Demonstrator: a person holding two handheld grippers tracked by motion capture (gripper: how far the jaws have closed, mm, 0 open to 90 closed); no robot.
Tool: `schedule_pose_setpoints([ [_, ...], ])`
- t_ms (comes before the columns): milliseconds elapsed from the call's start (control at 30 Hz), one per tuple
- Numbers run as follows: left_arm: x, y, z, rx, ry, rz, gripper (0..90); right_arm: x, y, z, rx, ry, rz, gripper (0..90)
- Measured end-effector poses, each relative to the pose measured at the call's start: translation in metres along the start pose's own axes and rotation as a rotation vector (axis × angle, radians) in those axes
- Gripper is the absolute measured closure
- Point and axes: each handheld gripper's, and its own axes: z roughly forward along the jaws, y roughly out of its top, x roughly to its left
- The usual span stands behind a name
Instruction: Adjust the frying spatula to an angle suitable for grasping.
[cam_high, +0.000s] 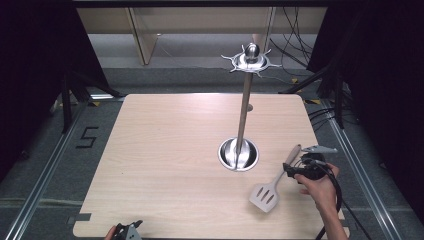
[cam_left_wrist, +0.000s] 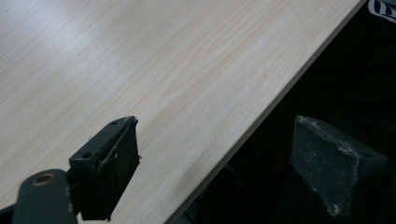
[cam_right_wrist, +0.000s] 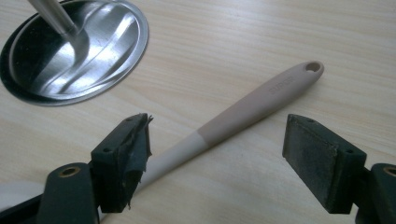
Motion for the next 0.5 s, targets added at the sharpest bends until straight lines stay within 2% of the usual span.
schedule_pose_setpoints([
  [67,0.0,0.0,-0.001,0.002,-0.005,0.006,14.8,0.001,0.001,0.002,0.011,-0.009,0.016,24.3],
  [100,0.0,0.001,-0.002,0.002,-0.016,0.005,14.8,-0.001,0.001,0.008,0.027,-0.03,-0.029,24.1],
  [133,0.0,0.001,-0.002,-0.001,-0.014,0.006,14.8,0.004,0.002,0.011,0.04,-0.016,0.041,24.0],
  [167,0.0,0.001,-0.002,-0.001,-0.014,0.006,14.8,0.004,0.002,0.011,0.04,-0.016,0.041,24.0],
  [200,0.0,0.001,-0.002,-0.002,-0.015,0.005,14.8,0.002,0.002,0.011,0.074,-0.026,0.025,24.0],
  [333,0.001,0.001,-0.002,-0.002,-0.02,0.01,14.8,0.0,0.003,0.017,0.09,-0.036,0.042,24.0],
  [367,0.0,0.001,-0.001,-0.007,-0.002,0.01,14.8,0.0,0.003,0.017,0.09,-0.036,0.042,24.0],
  [400,0.0,0.001,-0.001,-0.011,-0.003,0.004,14.8,-0.001,0.003,0.02,0.099,-0.041,0.051,24.0],
  [500,0.0,0.001,-0.001,-0.007,-0.005,0.009,14.9,-0.002,0.003,0.024,0.104,-0.057,0.04,24.0],
])
